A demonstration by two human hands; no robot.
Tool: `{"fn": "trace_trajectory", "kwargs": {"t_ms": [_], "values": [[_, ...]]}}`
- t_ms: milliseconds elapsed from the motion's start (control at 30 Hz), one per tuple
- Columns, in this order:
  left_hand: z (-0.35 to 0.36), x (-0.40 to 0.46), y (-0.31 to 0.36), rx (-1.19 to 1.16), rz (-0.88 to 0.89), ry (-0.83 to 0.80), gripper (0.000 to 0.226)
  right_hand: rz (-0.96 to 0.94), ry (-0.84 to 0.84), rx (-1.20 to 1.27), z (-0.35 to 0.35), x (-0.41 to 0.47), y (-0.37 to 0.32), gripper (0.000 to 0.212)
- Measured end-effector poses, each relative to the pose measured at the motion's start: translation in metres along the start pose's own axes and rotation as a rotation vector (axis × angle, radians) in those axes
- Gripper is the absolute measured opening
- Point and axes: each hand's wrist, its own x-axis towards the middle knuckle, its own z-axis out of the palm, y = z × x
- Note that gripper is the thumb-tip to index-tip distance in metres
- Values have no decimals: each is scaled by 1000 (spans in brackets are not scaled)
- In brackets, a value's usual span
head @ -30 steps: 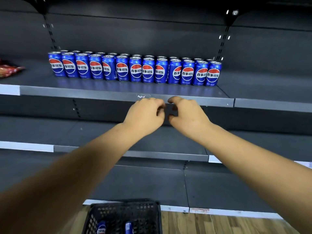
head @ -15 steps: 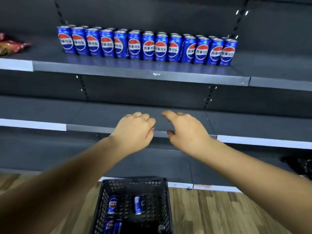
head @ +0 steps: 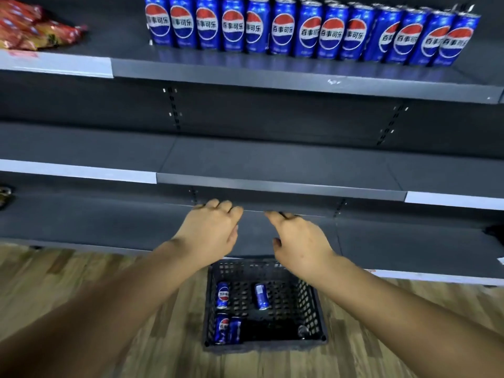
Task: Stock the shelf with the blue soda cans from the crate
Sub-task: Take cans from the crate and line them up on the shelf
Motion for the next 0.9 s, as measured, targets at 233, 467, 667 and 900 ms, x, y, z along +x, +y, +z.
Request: {"fn": "trace_trajectory", "kwargs": {"t_ms": [233, 467, 667, 900], "values": [[37, -18, -25, -39, -21, -44, 38, 27, -87, -6, 26, 8, -26, 59], [67, -18, -19, -89, -55, -98, 37, 38, -136, 1, 52, 14, -18, 51], [84, -12, -9, -86, -52, -188, 39, 20, -164, 21, 65, 24, 0, 47], [109, -7, 0, -113, -167, -256, 34, -56, -58, 152, 89, 39, 19, 41]]}}
